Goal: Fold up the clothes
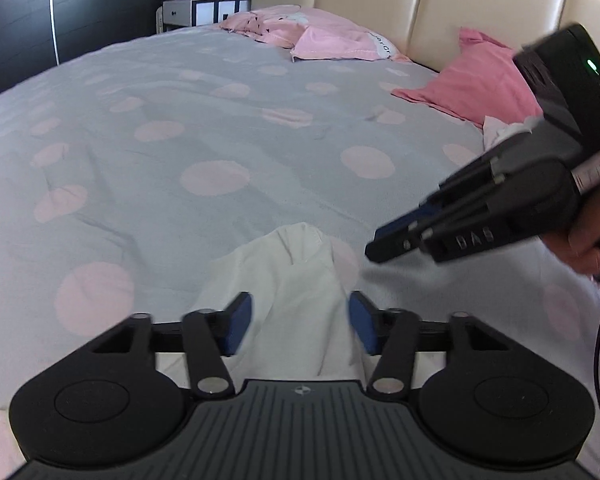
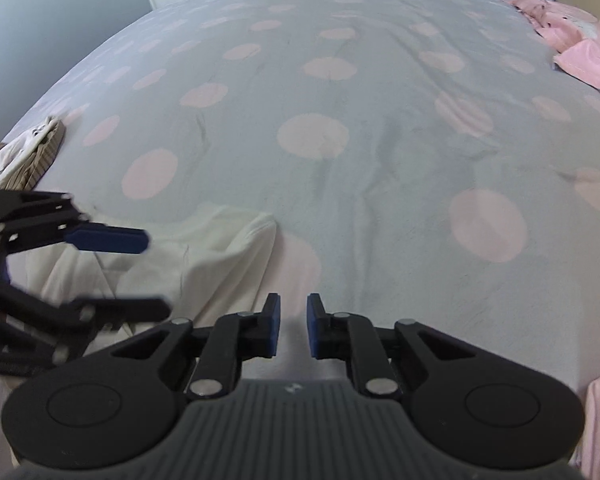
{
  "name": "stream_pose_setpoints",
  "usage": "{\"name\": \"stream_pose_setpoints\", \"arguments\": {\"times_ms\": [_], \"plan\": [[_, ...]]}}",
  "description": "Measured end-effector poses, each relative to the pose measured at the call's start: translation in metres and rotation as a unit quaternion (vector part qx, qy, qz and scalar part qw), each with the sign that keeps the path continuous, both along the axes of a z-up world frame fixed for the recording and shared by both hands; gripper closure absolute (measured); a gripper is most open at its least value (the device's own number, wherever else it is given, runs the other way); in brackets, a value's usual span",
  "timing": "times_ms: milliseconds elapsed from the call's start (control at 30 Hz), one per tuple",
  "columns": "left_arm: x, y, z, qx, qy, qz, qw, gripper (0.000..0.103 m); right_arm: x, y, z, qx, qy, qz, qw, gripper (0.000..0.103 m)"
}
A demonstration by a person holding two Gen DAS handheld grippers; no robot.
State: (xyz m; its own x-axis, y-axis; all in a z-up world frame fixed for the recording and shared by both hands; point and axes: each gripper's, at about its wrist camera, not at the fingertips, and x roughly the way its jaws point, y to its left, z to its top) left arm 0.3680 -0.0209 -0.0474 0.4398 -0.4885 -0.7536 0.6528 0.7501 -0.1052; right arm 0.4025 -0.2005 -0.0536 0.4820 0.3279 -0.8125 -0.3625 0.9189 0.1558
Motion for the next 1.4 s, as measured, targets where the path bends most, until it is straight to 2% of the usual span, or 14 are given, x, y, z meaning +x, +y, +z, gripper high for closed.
{"name": "stream_pose_setpoints", "arguments": {"times_ms": [33, 67, 200, 333, 500, 667, 800, 867, 1000, 1067, 1100, 1133, 1233, 1400], "plan": [[0.003, 0.001, -0.003, -0.001, 0.010, 0.006, 0.9999, 0.094, -0.001, 0.001, -0.001, 0.006, -0.006, 0.009, 1.000, 0.088], [0.007, 0.004, -0.004, -0.002, 0.019, 0.016, 0.9997, 0.098, -0.001, 0.002, -0.001, 0.014, -0.011, 0.016, 1.000, 0.089], [0.019, 0.025, -0.010, -0.014, 0.052, 0.064, 0.9965, 0.100, 0.002, 0.010, -0.002, 0.047, -0.030, 0.036, 0.998, 0.093], [0.022, 0.033, -0.020, -0.023, 0.068, 0.078, 0.9944, 0.100, 0.014, 0.026, -0.008, 0.069, -0.042, 0.036, 0.996, 0.094], [0.025, 0.033, -0.026, -0.021, 0.072, 0.091, 0.9930, 0.094, 0.036, 0.042, -0.029, 0.058, -0.021, 0.004, 0.998, 0.098], [0.021, 0.053, -0.006, -0.042, 0.061, 0.074, 0.9945, 0.065, 0.032, 0.042, -0.022, 0.042, -0.038, 0.012, 0.998, 0.092], [0.016, 0.073, 0.011, -0.057, 0.051, 0.062, 0.9952, 0.058, 0.024, 0.037, -0.009, 0.054, -0.048, 0.021, 0.997, 0.091], [0.011, 0.078, 0.013, -0.041, 0.051, 0.042, 0.9970, 0.052, 0.020, 0.037, -0.004, 0.059, -0.050, 0.030, 0.996, 0.091], [0.001, 0.083, -0.002, 0.019, 0.054, 0.028, 0.9980, 0.051, 0.011, 0.042, 0.003, 0.065, -0.053, 0.053, 0.995, 0.091], [-0.004, 0.085, -0.005, 0.022, 0.053, 0.022, 0.9981, 0.060, 0.008, 0.047, 0.005, 0.064, -0.051, 0.064, 0.995, 0.091], [-0.007, 0.086, -0.004, 0.018, 0.051, 0.016, 0.9984, 0.068, 0.007, 0.049, 0.005, 0.064, -0.051, 0.068, 0.994, 0.090], [-0.010, 0.086, -0.002, 0.014, 0.049, 0.007, 0.9987, 0.084, 0.006, 0.052, 0.005, 0.065, -0.051, 0.072, 0.994, 0.090], [-0.021, 0.083, 0.007, 0.013, 0.033, -0.022, 0.9991, 0.097, 0.004, 0.058, 0.005, 0.072, -0.041, 0.090, 0.992, 0.090], [-0.025, 0.090, 0.010, 0.017, 0.025, -0.005, 0.9995, 0.098, 0.000, 0.063, 0.008, 0.105, -0.015, 0.126, 0.986, 0.085]]}}
